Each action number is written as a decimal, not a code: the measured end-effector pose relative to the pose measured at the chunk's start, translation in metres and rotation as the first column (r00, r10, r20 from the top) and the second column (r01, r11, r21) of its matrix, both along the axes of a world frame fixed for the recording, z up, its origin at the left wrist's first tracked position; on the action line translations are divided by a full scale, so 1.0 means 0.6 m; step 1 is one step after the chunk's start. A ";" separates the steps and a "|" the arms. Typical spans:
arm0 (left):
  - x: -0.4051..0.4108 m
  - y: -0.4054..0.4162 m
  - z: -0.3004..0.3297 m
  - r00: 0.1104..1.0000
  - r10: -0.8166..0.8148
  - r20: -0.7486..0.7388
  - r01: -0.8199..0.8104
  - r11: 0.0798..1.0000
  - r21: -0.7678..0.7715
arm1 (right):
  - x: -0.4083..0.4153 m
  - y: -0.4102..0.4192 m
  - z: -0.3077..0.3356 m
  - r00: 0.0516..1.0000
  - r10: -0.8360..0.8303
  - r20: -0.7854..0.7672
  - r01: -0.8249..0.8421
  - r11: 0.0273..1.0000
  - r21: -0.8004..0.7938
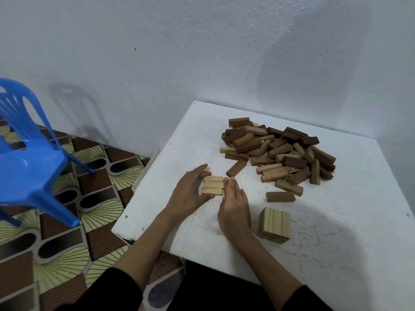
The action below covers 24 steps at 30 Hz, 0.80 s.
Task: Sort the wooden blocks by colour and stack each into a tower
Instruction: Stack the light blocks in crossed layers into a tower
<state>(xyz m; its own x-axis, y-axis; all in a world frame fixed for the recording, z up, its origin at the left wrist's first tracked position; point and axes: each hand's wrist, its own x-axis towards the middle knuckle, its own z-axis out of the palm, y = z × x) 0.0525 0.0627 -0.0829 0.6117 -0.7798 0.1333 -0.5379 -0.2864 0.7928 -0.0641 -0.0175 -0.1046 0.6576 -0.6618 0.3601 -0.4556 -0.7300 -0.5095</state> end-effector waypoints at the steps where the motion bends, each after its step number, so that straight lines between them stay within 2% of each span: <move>1: 0.000 0.000 0.000 1.000 0.003 -0.003 -0.003 1.000 -0.008 | -0.001 0.000 -0.001 1.000 0.000 -0.005 0.000 1.000 -0.003; 11: -0.002 -0.003 -0.001 0.999 0.039 0.010 -0.039 0.999 0.007 | -0.002 0.001 0.007 0.999 -0.004 -0.036 0.004 1.000 -0.004; 24: -0.004 -0.003 0.001 0.999 0.032 0.024 -0.033 0.999 0.038 | -0.002 0.005 0.017 0.998 0.017 -0.059 -0.012 0.997 0.070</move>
<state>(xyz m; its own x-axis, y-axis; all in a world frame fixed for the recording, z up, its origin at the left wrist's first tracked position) 0.0504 0.0609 -0.0825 0.6336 -0.7645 0.1185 -0.5461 -0.3335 0.7685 -0.0654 -0.0147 -0.0945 0.6860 -0.6741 0.2737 -0.4762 -0.7004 -0.5317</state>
